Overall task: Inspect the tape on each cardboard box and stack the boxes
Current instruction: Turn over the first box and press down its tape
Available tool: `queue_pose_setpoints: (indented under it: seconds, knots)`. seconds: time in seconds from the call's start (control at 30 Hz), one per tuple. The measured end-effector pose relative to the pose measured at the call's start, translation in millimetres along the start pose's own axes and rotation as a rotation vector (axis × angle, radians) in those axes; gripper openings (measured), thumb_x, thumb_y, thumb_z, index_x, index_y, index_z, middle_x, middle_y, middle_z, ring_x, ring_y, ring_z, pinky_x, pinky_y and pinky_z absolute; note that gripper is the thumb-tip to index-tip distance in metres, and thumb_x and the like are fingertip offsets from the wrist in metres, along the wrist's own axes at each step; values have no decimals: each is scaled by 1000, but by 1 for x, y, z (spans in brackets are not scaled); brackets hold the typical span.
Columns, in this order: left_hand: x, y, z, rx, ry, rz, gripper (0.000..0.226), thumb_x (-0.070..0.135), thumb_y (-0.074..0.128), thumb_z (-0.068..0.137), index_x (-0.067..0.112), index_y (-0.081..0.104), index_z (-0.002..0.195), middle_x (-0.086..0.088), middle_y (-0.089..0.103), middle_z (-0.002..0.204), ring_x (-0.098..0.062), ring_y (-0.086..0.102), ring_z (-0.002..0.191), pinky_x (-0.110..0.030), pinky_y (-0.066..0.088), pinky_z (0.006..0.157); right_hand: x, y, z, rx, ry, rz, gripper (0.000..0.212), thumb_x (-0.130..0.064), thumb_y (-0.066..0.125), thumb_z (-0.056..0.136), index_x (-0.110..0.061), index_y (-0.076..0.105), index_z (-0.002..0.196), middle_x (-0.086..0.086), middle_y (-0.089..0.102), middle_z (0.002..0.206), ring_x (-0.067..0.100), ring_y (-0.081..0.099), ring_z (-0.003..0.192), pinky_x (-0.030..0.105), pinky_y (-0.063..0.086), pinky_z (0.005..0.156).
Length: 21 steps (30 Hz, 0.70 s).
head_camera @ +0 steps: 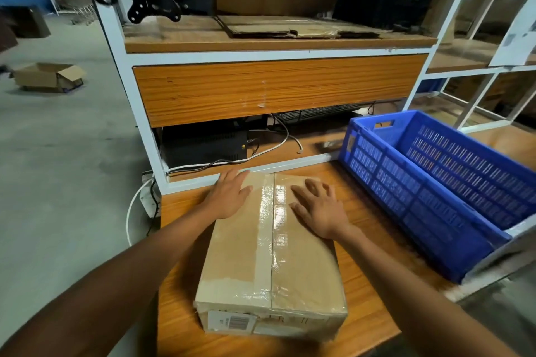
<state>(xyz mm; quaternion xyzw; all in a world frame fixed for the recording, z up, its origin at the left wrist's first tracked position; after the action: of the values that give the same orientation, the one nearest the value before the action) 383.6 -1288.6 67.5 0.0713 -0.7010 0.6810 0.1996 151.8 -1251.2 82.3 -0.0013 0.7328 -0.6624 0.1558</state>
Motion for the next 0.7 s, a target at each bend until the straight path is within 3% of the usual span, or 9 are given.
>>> queue_pose_setpoints:
  seconds: [0.07, 0.13, 0.2, 0.27, 0.33, 0.43, 0.5, 0.6, 0.7]
  knots:
    - [-3, 2, 2, -22, -104, -102, 66, 47, 36, 105, 19, 12, 160, -1, 4, 168, -29, 15, 152, -49, 22, 121, 5, 6, 0, 42, 59, 58, 70, -68, 35, 97, -37, 19, 158, 6, 2, 168, 36, 8, 151, 57, 26, 117]
    - [-4, 2, 4, 0, -182, -196, 76, 50, 42, 103, 17, 5, 160, -2, 0, 168, -30, 18, 152, -48, 25, 121, 13, 8, 1, 25, 184, 274, 88, -68, 51, 92, -29, 12, 160, 12, 3, 168, 39, 13, 152, 52, 22, 120]
    - [-13, 4, 2, 5, -306, -397, 85, 53, 53, 97, 23, 5, 160, -6, 16, 166, -33, 30, 148, -50, 34, 116, 19, 12, -5, 34, 276, 714, 95, -59, 77, 79, -31, 25, 154, 10, 38, 156, 33, 44, 138, 50, 39, 113]
    - [-21, 5, -5, 10, -415, -626, 90, 55, 63, 90, 30, 11, 159, -8, 35, 159, -35, 44, 138, -52, 44, 108, 23, 16, -12, 59, 309, 959, 80, -44, 88, 72, -35, 39, 136, 5, 60, 134, 24, 63, 114, 50, 53, 100]
    - [-22, 2, -12, 52, -421, -741, 86, 52, 66, 90, 31, 18, 158, -6, 40, 156, -33, 48, 134, -52, 48, 105, 20, 12, -17, 62, 271, 987, 77, -36, 87, 75, -32, 38, 135, 2, 60, 125, 19, 63, 108, 44, 57, 92]
    - [-13, -23, -15, 188, -342, -852, 66, 45, 63, 95, 31, 32, 152, -5, 49, 147, -29, 56, 124, -50, 51, 100, 12, -13, -20, 162, 200, 985, 82, -34, 83, 81, -26, 33, 145, 1, 57, 133, 6, 59, 102, 24, 51, 81]
    - [0, -53, -17, 290, -273, -895, 49, 45, 56, 98, 32, 43, 143, -6, 58, 132, -25, 61, 111, -45, 55, 92, 7, -40, -20, 274, 175, 964, 88, -37, 78, 85, -22, 25, 154, 2, 50, 143, 11, 58, 113, 30, 47, 95]
    - [24, -105, -24, 447, -187, -948, 33, 47, 46, 102, 24, 57, 124, 1, 63, 108, -15, 60, 97, -33, 49, 80, 3, -81, -16, 443, 194, 866, 100, -66, 68, 80, -30, 17, 159, 12, 40, 154, 31, 45, 137, 49, 39, 112]
    - [40, -136, -37, 586, -165, -916, 34, 47, 46, 102, 17, 61, 105, -3, 63, 100, -17, 59, 89, -35, 48, 78, -2, -107, -18, 547, 212, 844, 76, -81, 53, 75, -34, 46, 134, 8, 56, 124, 23, 59, 109, 51, 51, 98]
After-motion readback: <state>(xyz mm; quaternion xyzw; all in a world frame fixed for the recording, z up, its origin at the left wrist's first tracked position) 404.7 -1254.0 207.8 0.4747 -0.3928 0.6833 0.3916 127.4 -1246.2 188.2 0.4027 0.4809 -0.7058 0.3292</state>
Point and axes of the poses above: each hand's wrist, its own z-axis towards the middle knuckle, its own y-axis out of the palm, x = y × z, the point moved 6 cm from there along z, towards the middle knuckle
